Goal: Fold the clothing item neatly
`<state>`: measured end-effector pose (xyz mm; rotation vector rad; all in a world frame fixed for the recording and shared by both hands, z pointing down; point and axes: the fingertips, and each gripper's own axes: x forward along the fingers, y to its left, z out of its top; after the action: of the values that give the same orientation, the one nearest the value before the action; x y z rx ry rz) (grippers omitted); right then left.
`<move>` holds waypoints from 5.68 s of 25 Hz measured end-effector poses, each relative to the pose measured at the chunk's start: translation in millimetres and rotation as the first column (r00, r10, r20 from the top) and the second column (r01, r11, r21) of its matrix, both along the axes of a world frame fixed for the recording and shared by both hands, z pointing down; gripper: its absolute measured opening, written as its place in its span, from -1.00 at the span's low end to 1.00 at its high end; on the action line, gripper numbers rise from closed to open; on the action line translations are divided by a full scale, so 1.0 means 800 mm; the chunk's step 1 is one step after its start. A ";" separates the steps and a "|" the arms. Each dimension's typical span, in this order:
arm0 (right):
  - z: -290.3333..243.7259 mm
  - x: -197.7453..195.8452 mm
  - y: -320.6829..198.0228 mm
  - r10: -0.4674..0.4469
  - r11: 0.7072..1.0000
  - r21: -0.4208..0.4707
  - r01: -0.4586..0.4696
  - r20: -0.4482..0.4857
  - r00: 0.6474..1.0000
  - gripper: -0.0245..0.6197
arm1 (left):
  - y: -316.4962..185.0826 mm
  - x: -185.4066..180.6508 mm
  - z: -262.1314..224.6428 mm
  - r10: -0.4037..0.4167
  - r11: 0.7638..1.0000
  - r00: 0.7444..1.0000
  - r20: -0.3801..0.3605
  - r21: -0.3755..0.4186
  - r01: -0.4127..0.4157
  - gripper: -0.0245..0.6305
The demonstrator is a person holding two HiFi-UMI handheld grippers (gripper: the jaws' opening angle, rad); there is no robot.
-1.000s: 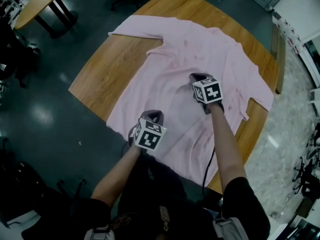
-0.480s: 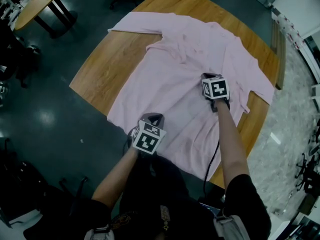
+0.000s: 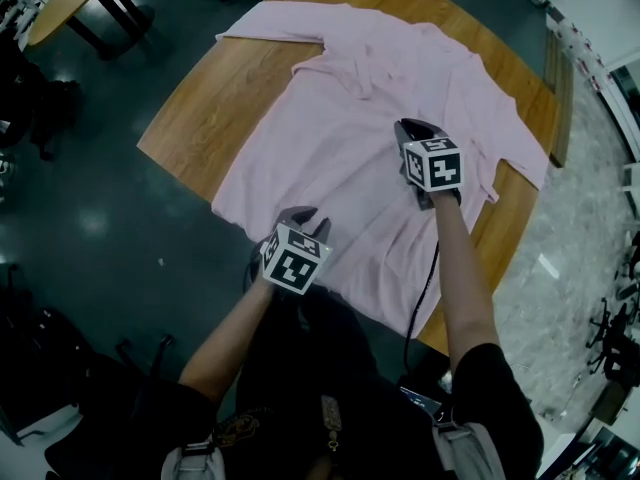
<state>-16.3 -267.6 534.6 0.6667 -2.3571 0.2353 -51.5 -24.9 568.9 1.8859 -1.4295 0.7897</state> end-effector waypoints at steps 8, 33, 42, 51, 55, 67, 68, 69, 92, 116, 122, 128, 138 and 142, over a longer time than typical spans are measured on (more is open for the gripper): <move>-0.011 0.001 0.098 -0.083 0.995 -0.051 0.086 0.059 0.995 -0.83 | 0.017 -0.005 0.039 -0.085 0.995 0.994 0.071 -0.044 0.088 -0.63; -0.028 0.090 0.292 0.178 0.978 -0.130 -0.164 0.103 0.979 -0.83 | 0.126 0.038 0.026 0.268 0.963 0.956 -0.120 -0.006 -0.271 -0.49; -0.020 0.110 0.379 0.273 0.956 -0.125 -0.265 0.055 0.960 -0.83 | 0.179 0.061 0.040 0.395 0.918 0.907 -0.149 0.014 -0.397 -0.49; -0.008 0.144 0.446 0.387 0.914 -0.144 -0.379 0.033 0.921 -0.83 | 0.160 0.101 0.062 0.371 0.928 0.922 -0.109 0.027 -0.371 -0.49; 0.000 0.190 0.472 0.432 0.891 -0.162 -0.424 0.015 0.902 -0.83 | 0.147 0.108 0.076 0.303 0.952 0.944 -0.129 -0.005 -0.306 -0.70; 0.013 0.261 0.491 0.446 0.884 -0.191 -0.427 0.071 0.892 -0.83 | 0.193 0.084 0.038 0.170 0.985 0.983 -0.067 0.011 -0.170 -0.88; 0.012 0.260 0.493 0.436 0.889 -0.193 -0.416 0.074 0.897 -0.83 | 0.199 0.082 0.042 0.160 0.987 0.985 -0.059 -0.001 -0.161 -0.88; 0.011 0.260 0.495 0.426 0.893 -0.194 -0.405 0.078 0.901 -0.83 | 0.205 0.079 0.047 0.149 0.989 0.988 -0.051 -0.015 -0.150 -0.88; -0.053 0.249 0.472 0.328 0.943 -0.115 -0.313 0.159 0.931 -0.83 | 0.159 0.065 -0.062 0.103 0.977 0.994 -0.017 0.190 -0.098 -0.90; -0.104 0.118 0.229 0.419 0.906 0.008 -0.423 0.122 0.900 -0.83 | -0.100 0.027 -0.149 0.486 0.831 0.874 -0.005 0.311 -0.460 -0.90; -0.120 0.142 0.144 0.414 0.905 0.041 -0.424 0.154 0.897 -0.83 | -0.185 0.062 -0.171 0.487 0.811 0.872 0.050 0.345 -0.473 -0.90; -0.104 0.178 0.066 0.396 0.914 0.017 -0.405 0.178 0.901 -0.83 | -0.277 0.112 -0.148 0.470 0.829 0.878 0.093 0.295 -0.475 -0.86; -0.048 0.229 -0.025 0.382 0.924 -0.053 -0.379 0.175 0.907 -0.83 | -0.394 0.158 -0.051 0.409 0.888 0.906 0.112 0.181 -0.423 -0.51; -0.018 0.246 -0.042 0.391 0.920 -0.094 -0.380 0.163 0.906 -0.83 | -0.418 0.165 -0.013 0.393 0.908 0.915 0.087 0.121 -0.401 -0.47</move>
<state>180.8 -301.1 519.9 1.1231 -2.3536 0.5599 80.3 -359.6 558.2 2.3200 -1.1698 0.9657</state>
